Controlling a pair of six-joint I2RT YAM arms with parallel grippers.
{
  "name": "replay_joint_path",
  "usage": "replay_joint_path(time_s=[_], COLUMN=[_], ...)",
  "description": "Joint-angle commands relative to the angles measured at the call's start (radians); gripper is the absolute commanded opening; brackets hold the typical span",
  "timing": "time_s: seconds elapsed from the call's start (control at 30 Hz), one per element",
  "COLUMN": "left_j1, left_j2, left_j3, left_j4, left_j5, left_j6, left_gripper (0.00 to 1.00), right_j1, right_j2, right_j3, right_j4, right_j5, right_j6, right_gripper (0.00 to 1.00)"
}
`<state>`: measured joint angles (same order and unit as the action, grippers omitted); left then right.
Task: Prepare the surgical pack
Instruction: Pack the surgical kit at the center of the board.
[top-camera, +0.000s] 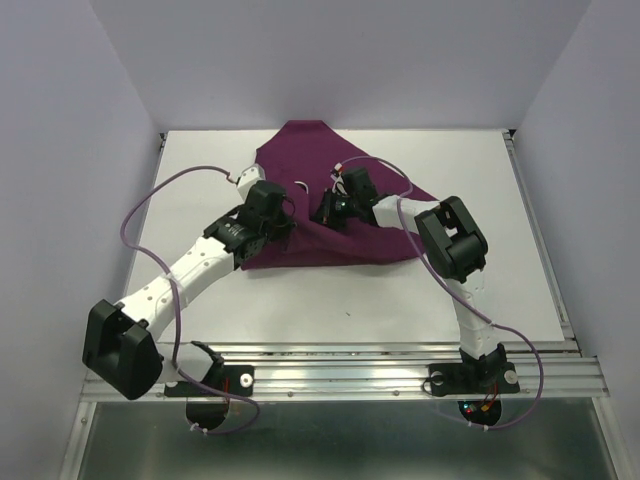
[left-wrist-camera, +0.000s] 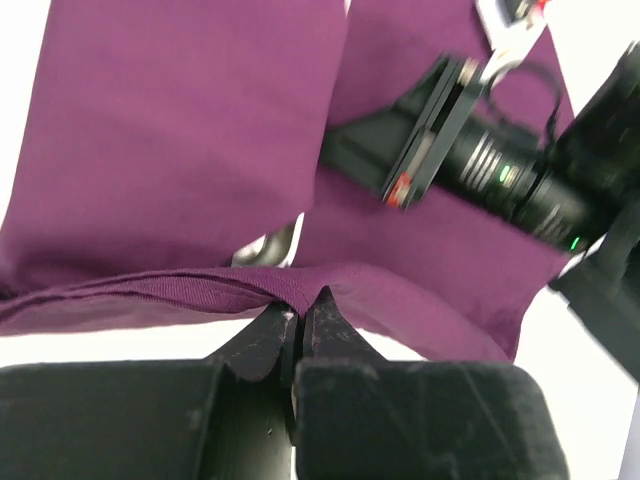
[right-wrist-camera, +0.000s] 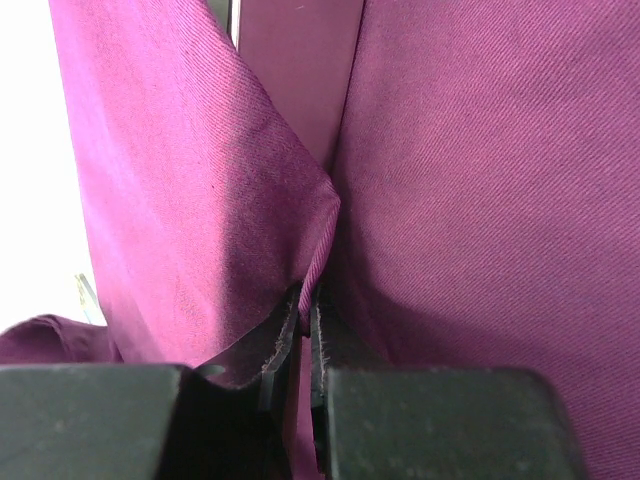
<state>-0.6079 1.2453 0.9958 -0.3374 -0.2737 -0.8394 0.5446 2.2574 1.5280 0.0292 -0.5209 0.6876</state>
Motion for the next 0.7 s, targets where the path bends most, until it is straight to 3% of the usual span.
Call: replay_joint_path(time_s=[0.0, 0.23, 0.67], left_j1=[0.043, 0.134, 0.146], left_j2=[0.051, 0.204, 0.436], left_j3=[0.095, 0.214, 0.426], left_j4=[0.09, 0.136, 0.106], left_j5=[0.005, 0.155, 0.185], left_j6=[0.103, 0.21, 0.375], left_gripper=[0.0, 0.0, 0.0], right_j1=[0.017, 0.017, 0.017], right_j2=[-0.041, -0.038, -0.033], right_j3=[-0.016, -0.023, -0.042], right_j4=[0.0, 0.0, 0.0], right_j5=[0.005, -0.001, 0.006], right_j6=[-0.02, -0.019, -0.016], right_gripper=[0.01, 0.01, 0.01])
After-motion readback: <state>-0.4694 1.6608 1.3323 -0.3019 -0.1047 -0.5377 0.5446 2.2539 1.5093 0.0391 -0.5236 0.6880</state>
